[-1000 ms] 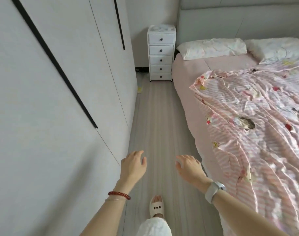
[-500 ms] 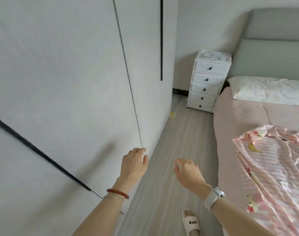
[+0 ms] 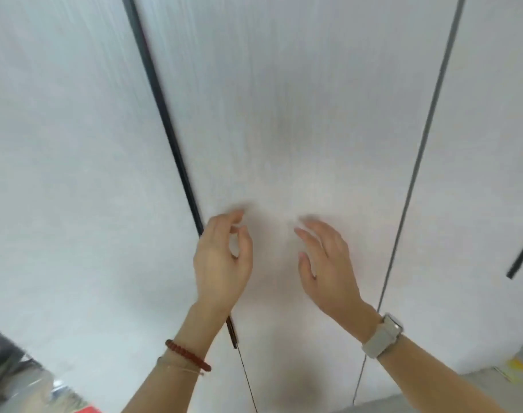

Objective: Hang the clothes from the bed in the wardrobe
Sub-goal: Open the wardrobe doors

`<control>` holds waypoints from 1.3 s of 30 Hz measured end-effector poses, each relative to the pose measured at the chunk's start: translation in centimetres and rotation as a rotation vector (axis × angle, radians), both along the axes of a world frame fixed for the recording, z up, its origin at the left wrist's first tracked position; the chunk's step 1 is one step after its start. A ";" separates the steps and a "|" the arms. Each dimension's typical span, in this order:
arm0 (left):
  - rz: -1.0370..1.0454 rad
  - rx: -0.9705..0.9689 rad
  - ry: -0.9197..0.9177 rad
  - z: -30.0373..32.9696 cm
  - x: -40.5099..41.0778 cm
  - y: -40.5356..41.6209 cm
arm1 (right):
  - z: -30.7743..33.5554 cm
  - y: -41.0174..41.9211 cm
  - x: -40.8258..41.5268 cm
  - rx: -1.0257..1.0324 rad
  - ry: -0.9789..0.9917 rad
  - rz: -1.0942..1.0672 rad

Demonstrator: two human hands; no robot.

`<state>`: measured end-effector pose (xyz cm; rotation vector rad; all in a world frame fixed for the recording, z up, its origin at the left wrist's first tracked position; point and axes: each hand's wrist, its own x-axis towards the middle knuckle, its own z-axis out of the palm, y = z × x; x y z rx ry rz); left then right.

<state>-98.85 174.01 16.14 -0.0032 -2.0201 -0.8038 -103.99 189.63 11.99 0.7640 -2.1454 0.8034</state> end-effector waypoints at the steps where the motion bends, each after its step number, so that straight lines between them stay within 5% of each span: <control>1: 0.055 0.017 0.043 1.8 0.3 -1.2 | 2.0 -1.5 -0.7 0.015 0.099 0.032; 8: 0.297 0.012 0.155 11.3 -0.2 -6.5 | 13.5 -9.9 -4.2 0.129 0.516 -0.032; 15: 0.537 -0.241 0.181 11.7 -2.4 -6.6 | 15.1 -11.9 -7.5 0.205 0.612 -0.278; 21: 0.425 -0.138 0.141 12.0 -1.2 -6.3 | 15.7 -11.5 -6.3 0.247 0.526 -0.264; 31: 0.123 -0.041 0.198 11.0 11.1 -5.1 | 6.7 -8.7 7.2 -0.175 -0.154 0.512; 39: 0.215 -0.027 0.288 10.1 24.0 -6.7 | 4.9 -12.8 17.6 0.023 -0.114 0.933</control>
